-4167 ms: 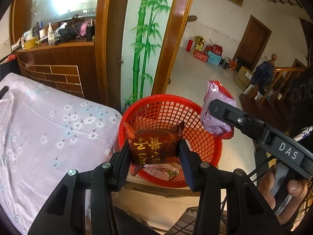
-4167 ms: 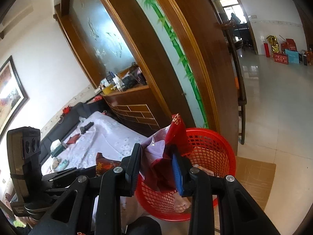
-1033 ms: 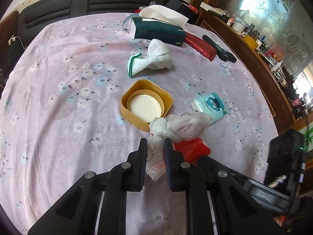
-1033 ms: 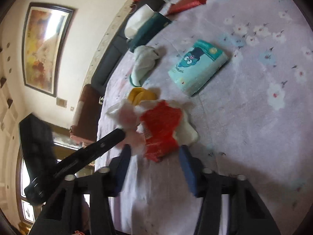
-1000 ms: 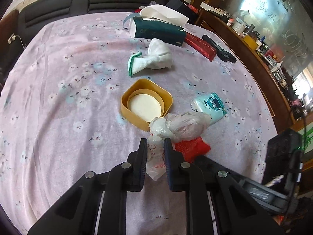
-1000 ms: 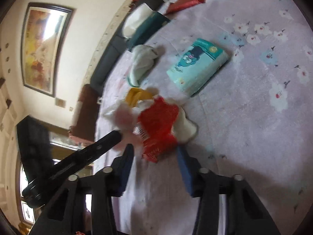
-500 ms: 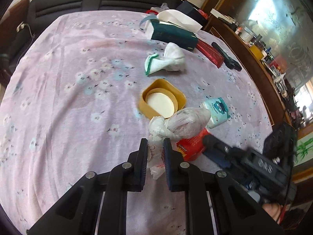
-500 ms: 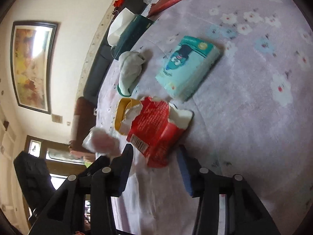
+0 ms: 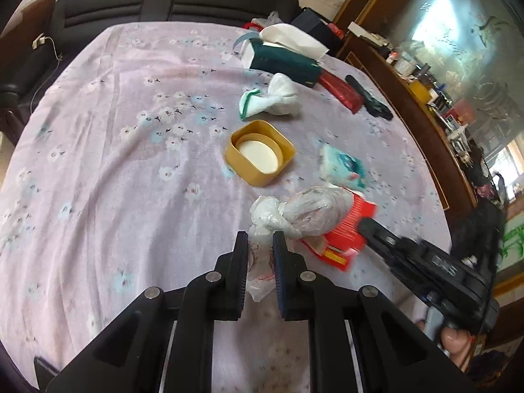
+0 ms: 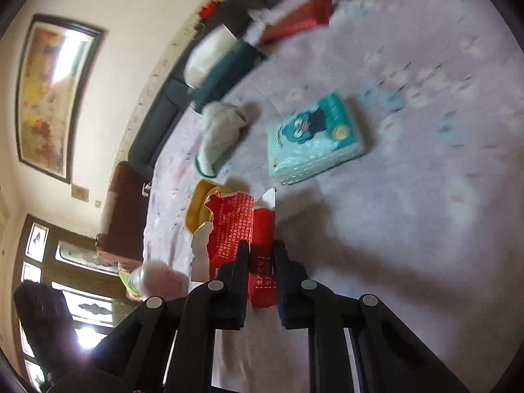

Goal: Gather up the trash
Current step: 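Carry the white bag and red wrapper over the red wastebasket with both tools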

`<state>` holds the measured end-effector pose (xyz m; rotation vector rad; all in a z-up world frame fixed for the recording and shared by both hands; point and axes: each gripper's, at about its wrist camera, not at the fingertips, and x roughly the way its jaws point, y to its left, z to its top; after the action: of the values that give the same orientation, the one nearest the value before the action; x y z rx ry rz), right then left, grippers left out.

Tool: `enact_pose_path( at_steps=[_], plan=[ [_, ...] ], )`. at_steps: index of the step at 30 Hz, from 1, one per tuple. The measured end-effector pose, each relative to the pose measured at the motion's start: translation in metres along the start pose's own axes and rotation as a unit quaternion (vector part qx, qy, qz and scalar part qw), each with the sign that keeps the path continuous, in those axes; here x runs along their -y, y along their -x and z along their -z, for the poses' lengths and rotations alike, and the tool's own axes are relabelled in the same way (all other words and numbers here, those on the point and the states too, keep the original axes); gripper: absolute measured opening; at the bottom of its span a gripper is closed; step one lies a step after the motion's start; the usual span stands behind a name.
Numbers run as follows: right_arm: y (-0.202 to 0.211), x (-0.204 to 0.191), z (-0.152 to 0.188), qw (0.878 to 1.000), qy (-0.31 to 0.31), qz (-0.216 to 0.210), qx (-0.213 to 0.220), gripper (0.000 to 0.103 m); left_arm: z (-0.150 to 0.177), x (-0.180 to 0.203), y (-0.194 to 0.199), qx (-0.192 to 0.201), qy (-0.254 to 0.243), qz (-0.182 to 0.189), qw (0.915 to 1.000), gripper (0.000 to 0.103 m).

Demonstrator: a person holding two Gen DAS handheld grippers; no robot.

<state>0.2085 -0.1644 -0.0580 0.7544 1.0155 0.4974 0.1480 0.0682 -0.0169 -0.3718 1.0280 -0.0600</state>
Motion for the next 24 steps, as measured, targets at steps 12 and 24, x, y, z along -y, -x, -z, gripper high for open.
enact_pose_path(
  at_steps=[12, 24],
  plan=[
    [0.184, 0.018, 0.094, 0.992, 0.072, -0.009, 0.107, 0.014, 0.090, 0.065, 0.066, 0.027, -0.058, 0.068, 0.9956, 0.013],
    [0.307, 0.043, 0.158, 0.974, 0.111, 0.045, 0.194, 0.014, 0.156, 0.143, 0.104, 0.040, -0.142, 0.102, 0.9837, 0.014]
  ],
)
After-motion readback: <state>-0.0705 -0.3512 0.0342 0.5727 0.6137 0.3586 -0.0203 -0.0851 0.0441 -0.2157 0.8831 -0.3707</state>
